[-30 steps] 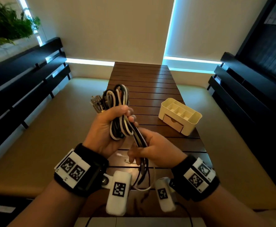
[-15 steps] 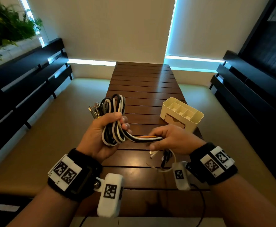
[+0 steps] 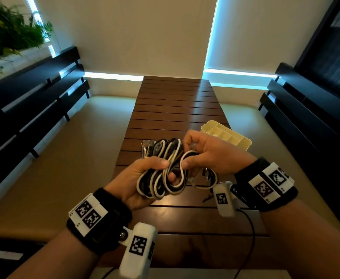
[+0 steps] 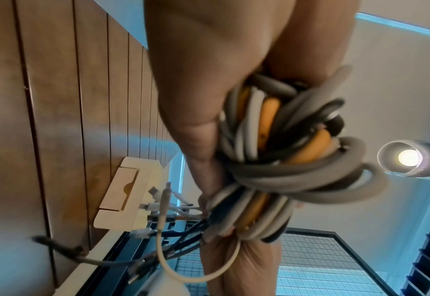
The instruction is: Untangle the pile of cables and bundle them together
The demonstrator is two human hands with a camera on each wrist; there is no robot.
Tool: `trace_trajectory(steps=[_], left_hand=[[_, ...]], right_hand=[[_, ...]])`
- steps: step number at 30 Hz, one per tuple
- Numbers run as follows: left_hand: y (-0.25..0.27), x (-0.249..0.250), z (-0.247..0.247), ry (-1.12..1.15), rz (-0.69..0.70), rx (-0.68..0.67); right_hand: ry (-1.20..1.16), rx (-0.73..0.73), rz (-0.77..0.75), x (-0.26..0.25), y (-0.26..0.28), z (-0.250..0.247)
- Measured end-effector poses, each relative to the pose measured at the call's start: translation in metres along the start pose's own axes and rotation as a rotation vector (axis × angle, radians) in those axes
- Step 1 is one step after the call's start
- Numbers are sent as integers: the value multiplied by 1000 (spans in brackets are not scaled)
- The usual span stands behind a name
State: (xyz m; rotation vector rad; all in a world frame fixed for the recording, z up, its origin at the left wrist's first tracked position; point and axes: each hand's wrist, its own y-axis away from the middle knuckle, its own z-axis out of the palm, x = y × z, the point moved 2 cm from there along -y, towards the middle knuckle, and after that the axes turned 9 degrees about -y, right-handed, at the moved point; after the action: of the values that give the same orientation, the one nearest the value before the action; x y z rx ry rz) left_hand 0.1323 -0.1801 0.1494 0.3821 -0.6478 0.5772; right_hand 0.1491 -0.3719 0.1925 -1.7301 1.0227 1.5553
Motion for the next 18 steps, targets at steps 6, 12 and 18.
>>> trace_trajectory(steps=[6,12,18], left_hand=[[1,-4,1,-22,-44,-130],[-6,-9,-14,-96,30,25],[-12,-9,-16,-51,110,188]], right_hand=[[80,50,41,9,-4,2],[421,374,-95,13,2,-2],[465,442,-231,22,-2,16]])
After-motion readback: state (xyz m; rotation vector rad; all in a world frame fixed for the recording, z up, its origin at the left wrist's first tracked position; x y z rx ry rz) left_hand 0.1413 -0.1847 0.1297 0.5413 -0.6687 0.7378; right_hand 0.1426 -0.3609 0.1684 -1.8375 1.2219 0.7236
